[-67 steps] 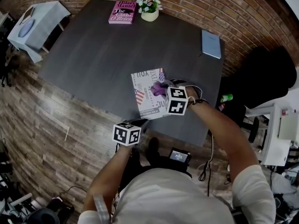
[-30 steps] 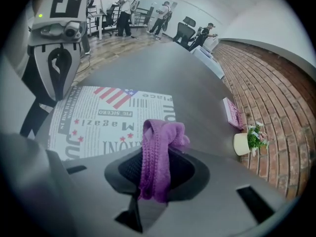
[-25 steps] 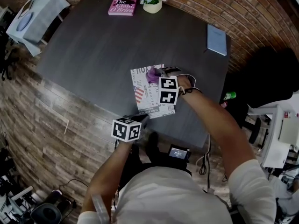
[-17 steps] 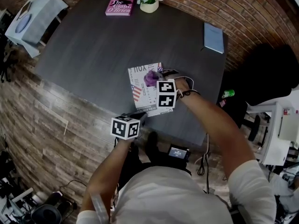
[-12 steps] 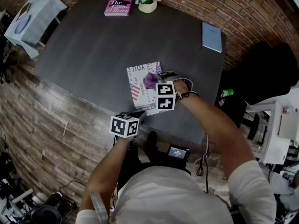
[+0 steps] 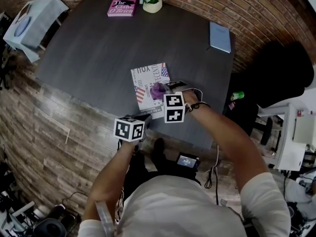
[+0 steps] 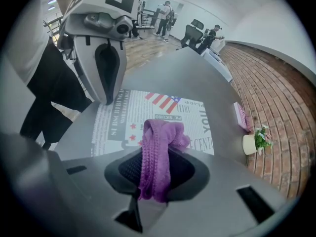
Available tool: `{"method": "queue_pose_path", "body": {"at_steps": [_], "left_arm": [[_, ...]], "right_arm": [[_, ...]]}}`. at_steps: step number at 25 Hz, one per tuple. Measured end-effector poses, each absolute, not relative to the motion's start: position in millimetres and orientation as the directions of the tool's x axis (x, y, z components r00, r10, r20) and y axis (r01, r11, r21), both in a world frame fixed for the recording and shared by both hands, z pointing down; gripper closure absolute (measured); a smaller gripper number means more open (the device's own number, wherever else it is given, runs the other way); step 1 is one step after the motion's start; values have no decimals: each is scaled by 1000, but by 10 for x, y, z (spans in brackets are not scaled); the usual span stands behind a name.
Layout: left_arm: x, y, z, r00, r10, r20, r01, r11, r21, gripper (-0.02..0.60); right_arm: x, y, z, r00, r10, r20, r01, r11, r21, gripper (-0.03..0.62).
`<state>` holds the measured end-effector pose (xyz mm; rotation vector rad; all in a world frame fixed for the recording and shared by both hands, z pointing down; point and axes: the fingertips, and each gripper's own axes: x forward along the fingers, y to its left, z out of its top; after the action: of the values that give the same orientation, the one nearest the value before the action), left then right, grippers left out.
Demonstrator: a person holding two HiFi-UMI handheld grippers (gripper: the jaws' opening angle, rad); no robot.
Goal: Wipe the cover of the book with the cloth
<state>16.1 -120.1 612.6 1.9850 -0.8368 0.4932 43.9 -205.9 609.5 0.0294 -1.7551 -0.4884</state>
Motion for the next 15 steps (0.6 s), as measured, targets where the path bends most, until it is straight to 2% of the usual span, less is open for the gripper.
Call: {"method": "queue_pose_path", "body": {"at_steps": [15], "left_arm": [[159,-1230,6128,683,-363,634,-730,-363,579,575]], "right_arm": [[547,-1559,6092,-271,-228,935,206,935,287,484]]}}
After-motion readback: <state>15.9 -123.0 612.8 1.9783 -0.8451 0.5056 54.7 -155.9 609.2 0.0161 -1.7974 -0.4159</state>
